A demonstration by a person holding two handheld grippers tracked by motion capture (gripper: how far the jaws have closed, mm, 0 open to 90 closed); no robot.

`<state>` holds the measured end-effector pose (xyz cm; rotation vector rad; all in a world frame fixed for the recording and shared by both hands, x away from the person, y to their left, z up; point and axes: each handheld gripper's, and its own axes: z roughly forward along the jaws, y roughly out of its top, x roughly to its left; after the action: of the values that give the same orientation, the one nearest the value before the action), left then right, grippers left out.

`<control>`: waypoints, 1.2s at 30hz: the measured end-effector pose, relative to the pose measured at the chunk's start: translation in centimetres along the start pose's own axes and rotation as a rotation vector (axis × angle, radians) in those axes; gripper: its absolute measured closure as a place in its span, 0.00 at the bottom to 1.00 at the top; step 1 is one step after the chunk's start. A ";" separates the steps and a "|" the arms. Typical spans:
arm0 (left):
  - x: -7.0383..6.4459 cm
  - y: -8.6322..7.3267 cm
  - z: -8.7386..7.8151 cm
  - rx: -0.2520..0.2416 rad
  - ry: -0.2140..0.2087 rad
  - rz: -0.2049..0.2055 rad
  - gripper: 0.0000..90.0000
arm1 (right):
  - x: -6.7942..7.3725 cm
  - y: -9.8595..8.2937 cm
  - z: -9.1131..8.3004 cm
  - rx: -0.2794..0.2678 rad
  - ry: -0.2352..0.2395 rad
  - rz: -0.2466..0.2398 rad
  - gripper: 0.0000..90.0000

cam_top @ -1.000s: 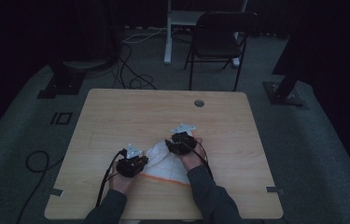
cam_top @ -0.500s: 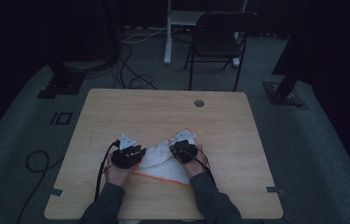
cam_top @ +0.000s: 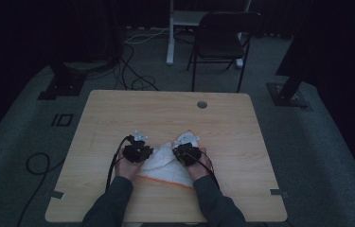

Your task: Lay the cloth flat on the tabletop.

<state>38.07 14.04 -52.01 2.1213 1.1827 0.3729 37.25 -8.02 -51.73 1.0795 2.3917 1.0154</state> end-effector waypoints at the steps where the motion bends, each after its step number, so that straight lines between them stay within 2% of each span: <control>1: 0.0 0.0 -0.1 -0.003 0.008 0.007 0.93 | 0.0 0.0 0.0 -0.002 0.000 0.001 0.96; 3: 0.0 0.2 -0.2 -0.011 0.028 0.021 0.97 | 0.0 0.0 -0.1 -0.004 -0.001 0.000 0.96; 6: 0.2 0.4 -0.6 -0.037 0.056 0.022 0.98 | 0.0 0.0 -0.1 -0.007 -0.002 0.001 0.94; 10: 0.7 0.6 -1.1 -0.081 0.085 0.010 0.98 | -0.1 0.1 -0.2 -0.018 -0.007 0.008 0.83; 13: 1.2 0.7 -1.5 -0.098 0.113 0.002 0.98 | -0.4 -0.1 -0.3 -0.002 -0.013 0.013 0.75; 21: 3.1 0.9 -2.0 -0.118 0.160 -0.036 0.98 | -1.1 -0.9 -0.1 0.032 -0.016 0.025 0.74; 25: 3.9 0.7 -1.7 -0.111 0.165 -0.057 0.97 | -1.2 -1.0 -0.1 0.042 -0.014 0.023 0.74; 29: 3.9 0.4 -1.2 -0.099 0.165 -0.066 0.97 | -1.4 -1.4 0.0 0.067 -0.019 0.022 0.75; 36: 3.2 0.0 0.0 -0.061 0.108 -0.048 0.95 | -2.2 -2.2 -0.3 0.091 -0.022 0.032 0.78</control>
<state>39.81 16.68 -52.29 2.0380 1.2649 0.5010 37.39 -10.78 -53.12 1.1578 2.4307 0.9079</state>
